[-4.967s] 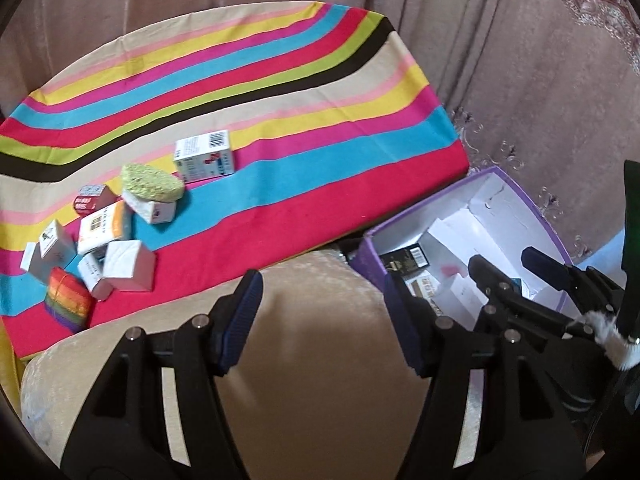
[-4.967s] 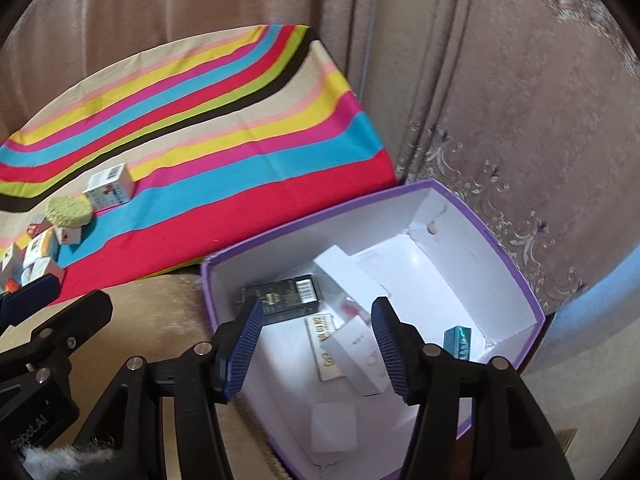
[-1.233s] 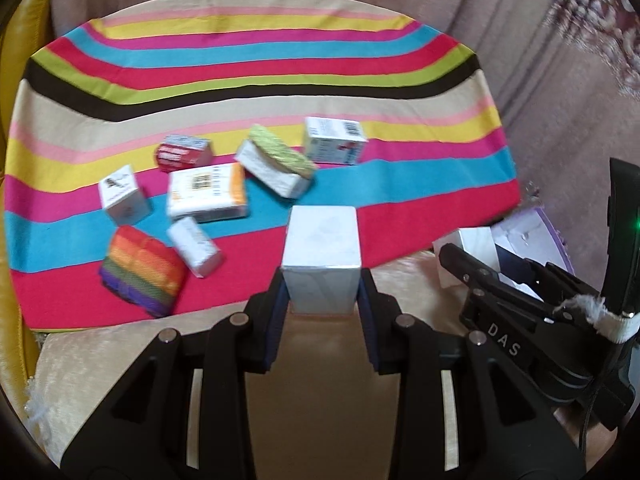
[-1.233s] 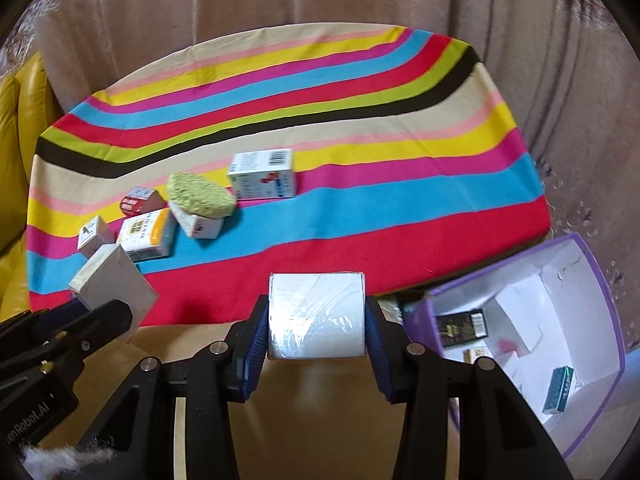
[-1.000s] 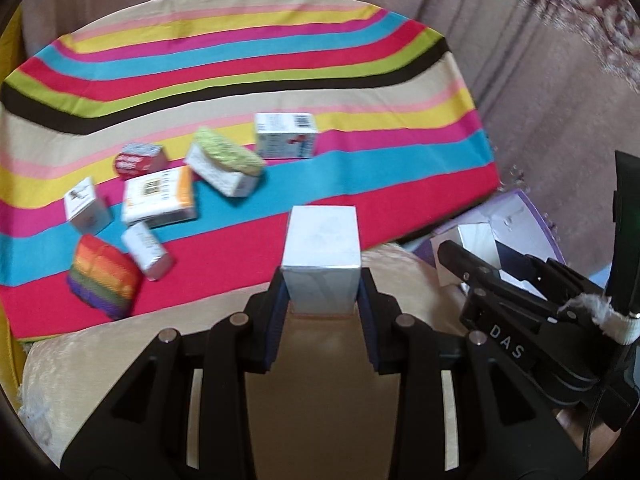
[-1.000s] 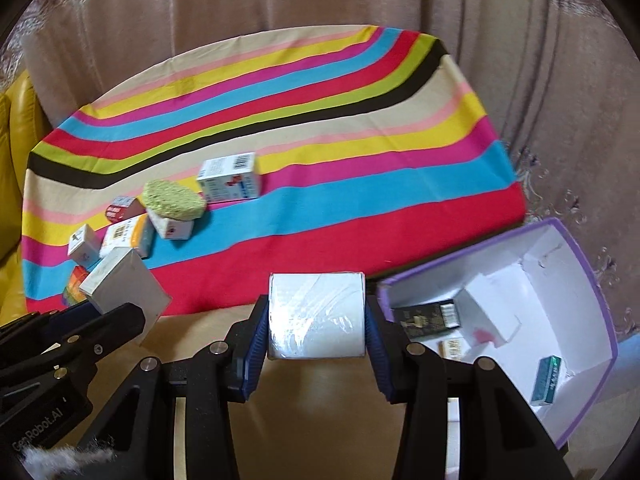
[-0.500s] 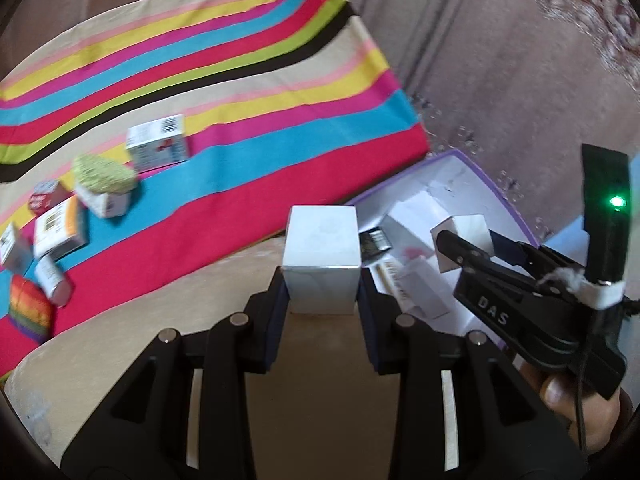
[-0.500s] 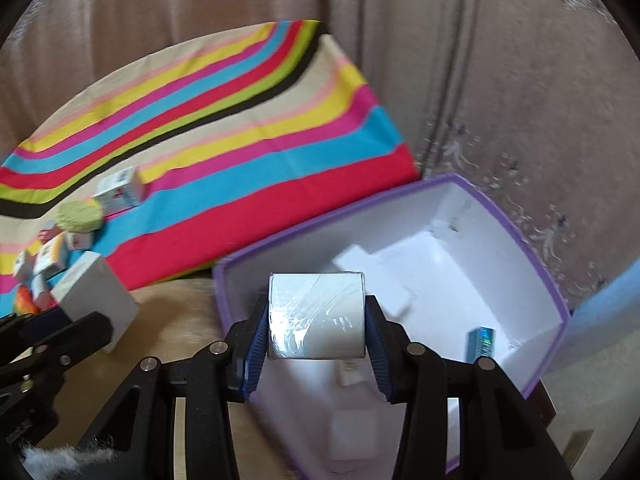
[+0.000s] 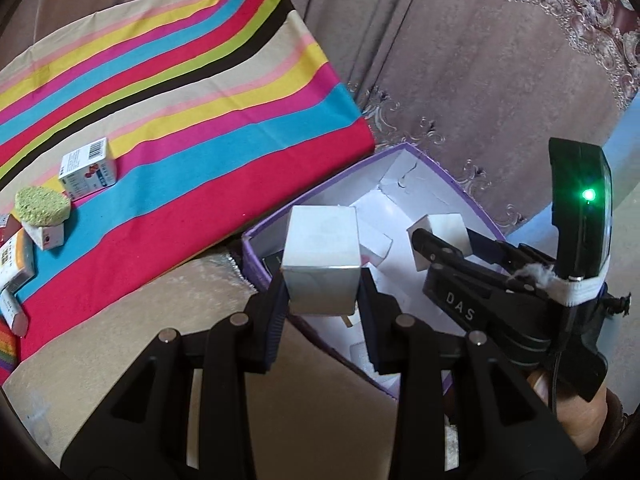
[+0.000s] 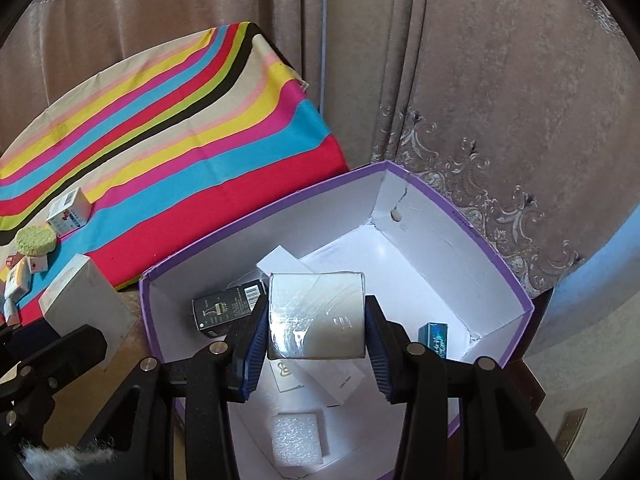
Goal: Organize objects
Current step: 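Carry both items into the purple box and open both grippers, then move both grippers back over the remaining boxes on the cloth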
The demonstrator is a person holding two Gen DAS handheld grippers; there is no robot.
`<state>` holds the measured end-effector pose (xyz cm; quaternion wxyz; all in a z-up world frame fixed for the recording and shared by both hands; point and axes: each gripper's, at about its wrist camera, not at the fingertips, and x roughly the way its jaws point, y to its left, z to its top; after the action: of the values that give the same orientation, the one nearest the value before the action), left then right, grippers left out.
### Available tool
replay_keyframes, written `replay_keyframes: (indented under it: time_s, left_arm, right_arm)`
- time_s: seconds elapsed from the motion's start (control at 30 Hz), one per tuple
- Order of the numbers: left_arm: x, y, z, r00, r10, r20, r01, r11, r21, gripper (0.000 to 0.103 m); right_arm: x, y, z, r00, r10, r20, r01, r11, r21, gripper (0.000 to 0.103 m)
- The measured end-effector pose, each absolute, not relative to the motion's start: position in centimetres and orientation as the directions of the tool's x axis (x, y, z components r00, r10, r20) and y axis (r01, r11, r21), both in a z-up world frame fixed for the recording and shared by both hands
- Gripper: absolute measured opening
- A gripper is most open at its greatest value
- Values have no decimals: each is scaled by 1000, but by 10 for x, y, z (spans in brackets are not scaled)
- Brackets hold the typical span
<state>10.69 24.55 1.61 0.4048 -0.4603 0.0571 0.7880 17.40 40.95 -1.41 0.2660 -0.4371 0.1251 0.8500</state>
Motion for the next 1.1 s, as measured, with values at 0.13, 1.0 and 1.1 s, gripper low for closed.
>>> replay_keyframes:
  time_s: [0.13,1.0,1.1]
  left_arm:
    - [108,250,16,-233,593,-771,-702,-651,-289,47]
    - [92,221,11,-279,532,-799,-618,-737,-274,59]
    - [85,204,9,-291,522,-801,-581,-762,-285,62]
  right_arm:
    - [176,412,-12,-473,366,-801,-583,-812,-27,47]
    - [163,386,-4,-514,310,-800,-519,-854,3,64]
    - [160,378,-1,-530,288,-798,-494,-869,14,65]
